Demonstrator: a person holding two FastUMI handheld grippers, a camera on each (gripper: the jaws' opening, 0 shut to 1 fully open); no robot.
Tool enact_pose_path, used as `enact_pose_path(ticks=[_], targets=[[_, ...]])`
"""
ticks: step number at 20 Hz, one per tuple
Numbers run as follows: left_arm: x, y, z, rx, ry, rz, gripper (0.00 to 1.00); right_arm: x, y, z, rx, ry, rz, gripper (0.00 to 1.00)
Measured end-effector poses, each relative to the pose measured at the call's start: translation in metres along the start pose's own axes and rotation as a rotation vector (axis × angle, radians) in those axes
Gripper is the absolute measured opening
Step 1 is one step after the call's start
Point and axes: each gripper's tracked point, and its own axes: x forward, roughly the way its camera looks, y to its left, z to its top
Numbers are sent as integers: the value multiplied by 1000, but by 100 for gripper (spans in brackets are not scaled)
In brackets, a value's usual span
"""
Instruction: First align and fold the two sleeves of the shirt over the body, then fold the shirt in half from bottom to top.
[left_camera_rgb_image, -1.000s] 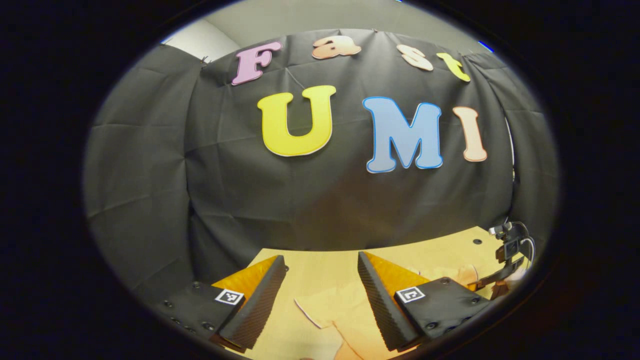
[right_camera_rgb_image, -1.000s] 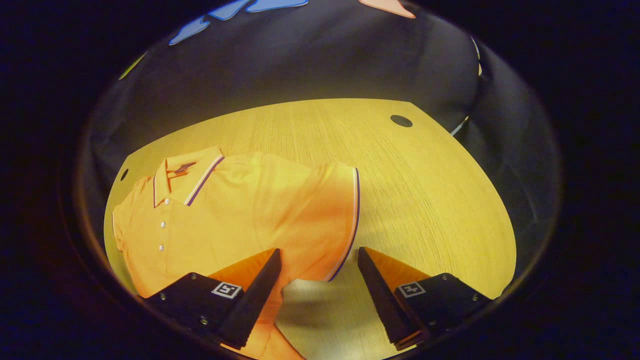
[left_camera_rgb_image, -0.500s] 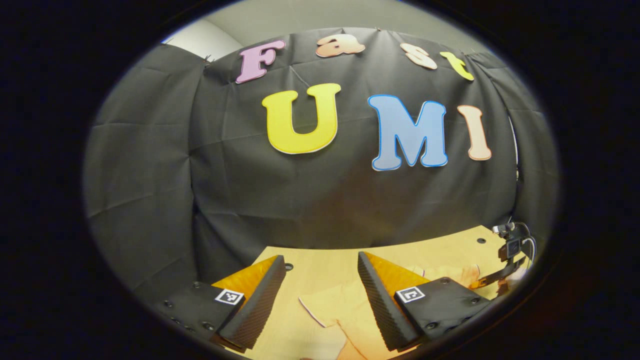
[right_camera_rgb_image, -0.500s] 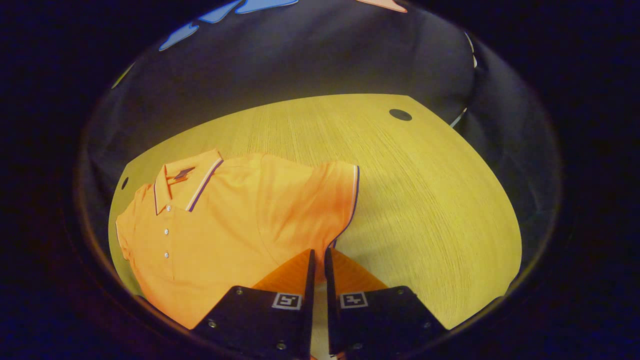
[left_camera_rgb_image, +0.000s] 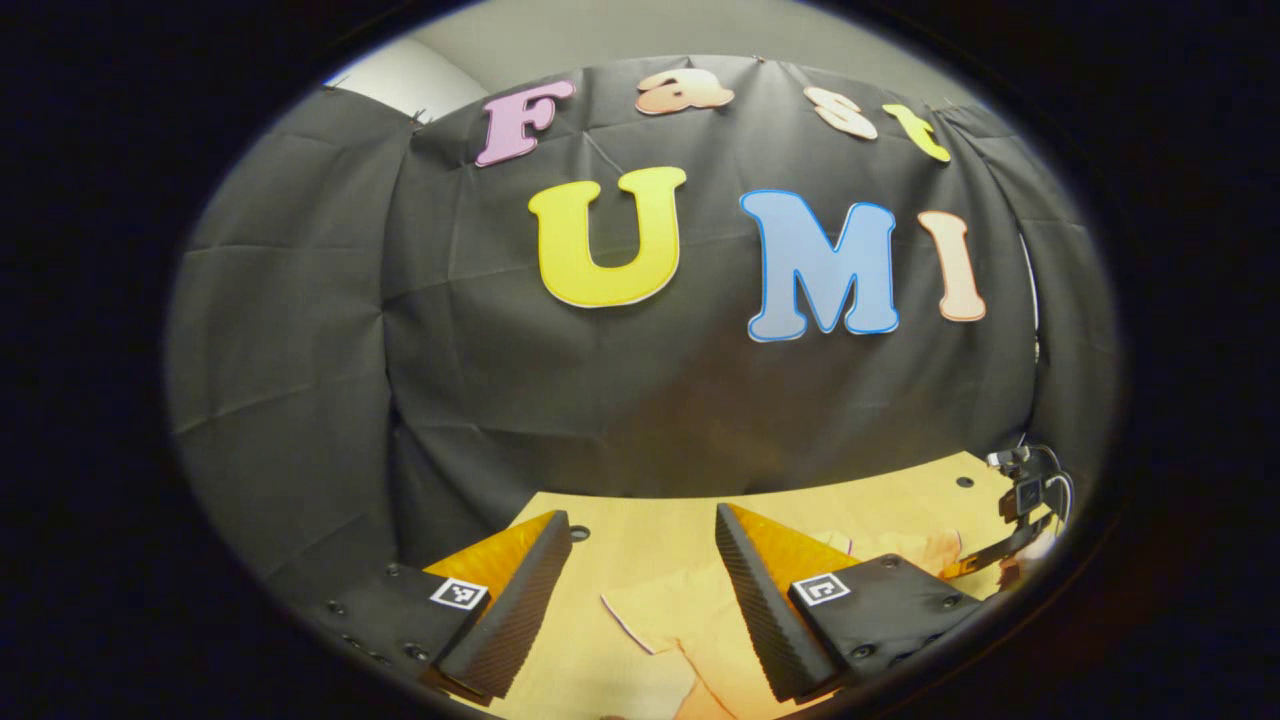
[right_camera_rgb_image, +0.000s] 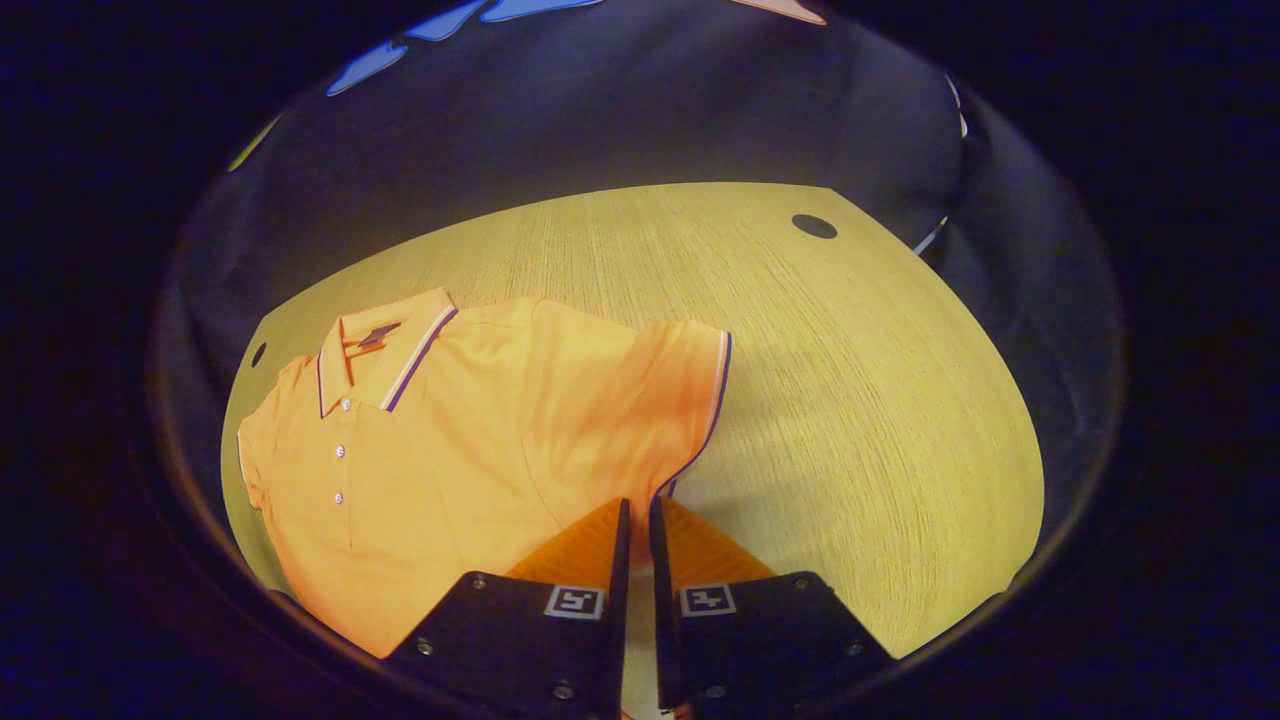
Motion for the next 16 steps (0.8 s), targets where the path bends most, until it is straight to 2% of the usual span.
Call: enact_pose_path(ticks=[5,10,11,12,13,15,16], targets=[[0,1,1,-2,-2,1,95,-8,14,24,-52,-47,15,13],[-1,3,1,-9,-5,6,94,-20,65,69,-106,-130,92,13],[-2,4,0,-11,-3,10,94,-21,69,74,-119,-146,85,13],[-2,6,0,-11,-2,14,94,-20,63,76,-132,-162,39,13],[-3,7,0,-10,-3,16,94,-20,58,73,-130,-153,24,13],[-5,9,1,-10,-7,18,94,-15,53,67,-102,-127,33,13],[-6,10,1,-11,-7,20,94,-14,44,65,-83,-122,22,20]])
